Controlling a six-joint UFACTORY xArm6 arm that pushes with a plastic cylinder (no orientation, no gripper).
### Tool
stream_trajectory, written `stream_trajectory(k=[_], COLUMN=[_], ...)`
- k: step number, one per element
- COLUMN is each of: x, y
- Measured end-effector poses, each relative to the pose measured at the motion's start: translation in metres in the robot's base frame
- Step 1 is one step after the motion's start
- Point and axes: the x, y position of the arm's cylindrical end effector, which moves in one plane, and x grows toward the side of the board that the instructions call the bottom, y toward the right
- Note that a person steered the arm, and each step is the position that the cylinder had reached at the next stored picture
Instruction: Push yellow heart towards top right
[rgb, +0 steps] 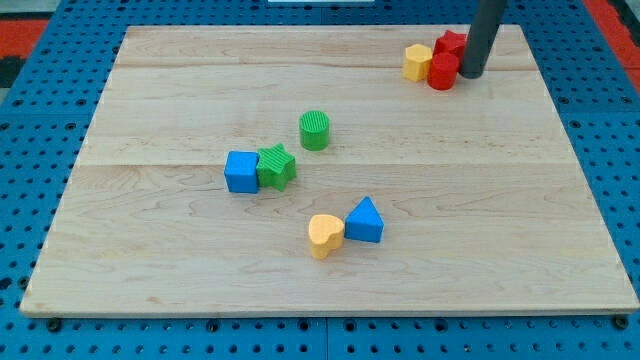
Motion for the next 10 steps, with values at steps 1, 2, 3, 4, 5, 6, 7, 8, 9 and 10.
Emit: stream_trajectory(k=[1, 2, 3, 4, 5, 6, 7, 8, 9, 10], x=[0.061, 0.195, 0.257, 0.275, 0.318, 0.299, 0.263, 0.311, 0.283, 0.265], y=[0.032, 0.010, -0.061, -0.094, -0.159, -0.173, -0.195, -0.234, -0.255, -0.210])
